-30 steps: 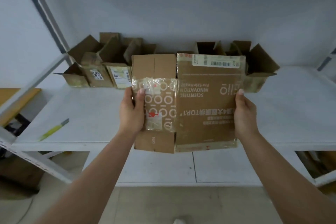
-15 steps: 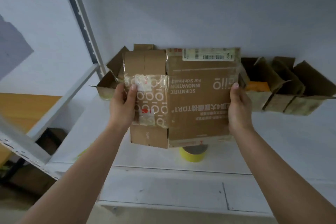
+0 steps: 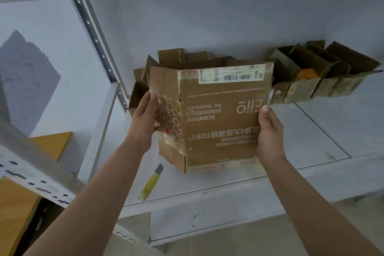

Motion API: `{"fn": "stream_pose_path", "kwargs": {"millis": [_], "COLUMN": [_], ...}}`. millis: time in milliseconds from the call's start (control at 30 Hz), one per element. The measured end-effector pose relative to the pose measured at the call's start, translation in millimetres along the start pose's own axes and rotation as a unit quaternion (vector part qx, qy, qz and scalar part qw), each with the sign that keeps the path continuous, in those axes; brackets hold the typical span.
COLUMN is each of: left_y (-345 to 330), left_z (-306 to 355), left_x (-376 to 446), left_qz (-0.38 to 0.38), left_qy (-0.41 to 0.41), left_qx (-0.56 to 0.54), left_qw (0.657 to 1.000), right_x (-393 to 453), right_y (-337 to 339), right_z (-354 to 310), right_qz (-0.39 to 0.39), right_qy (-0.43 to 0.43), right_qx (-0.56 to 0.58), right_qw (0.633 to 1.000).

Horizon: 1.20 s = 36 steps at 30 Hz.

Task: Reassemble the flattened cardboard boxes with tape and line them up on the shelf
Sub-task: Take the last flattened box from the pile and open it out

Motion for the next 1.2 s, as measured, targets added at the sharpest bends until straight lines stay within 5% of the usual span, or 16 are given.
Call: {"fn": "stream_pose_path", "kwargs": {"millis": [400,700,933,1033,1200], "left_y": [-23.1,-30.8,-31.4,-38.1,-31.8], "left_z": [-32.1,-34.4,-36.8,-23.1,-5.7], "left_x": [-4.0,3.4,8.1,1.8,-1.7], "left_qz": [-0.108,-0.19,-0.202,-0.247,-0.201], "left_qy": [0.081,0.081,0.075,0.025,-0.054], "left_qx": [-0.087,-0.112,-0.098,-0.071,-0.059], "left_qw": [0.987,0.972,0.972,0.966,0.976], "right_x": [-32.4,-9.0,9.5,9.1,10.5], "right_y": [0.6,-12.7,-36.3,-51.4,-59.2], "right_z": [37.5,28.7,3.7,-5.6,-13.6], "right_qz": [0.044,0.002,-0.095,-0.174,-0.204], "right_qy": [-0.11,-0.232,-0.147,-0.107,-0.119], "right_qx": [0.054,-0.057,-0.036,-0.032,-0.055], "right_qw": [0.991,0.971,0.984,0.978,0.97]}}
Point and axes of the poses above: each hand's wrist, its own x-axis towards the middle knuckle, its own y-axis out of the back of the hand, z = x × y, the point moved 10 cm from there along x, towards the middle knuckle, and after that the axes turned 2 degrees about x, right-handed, at the moved point
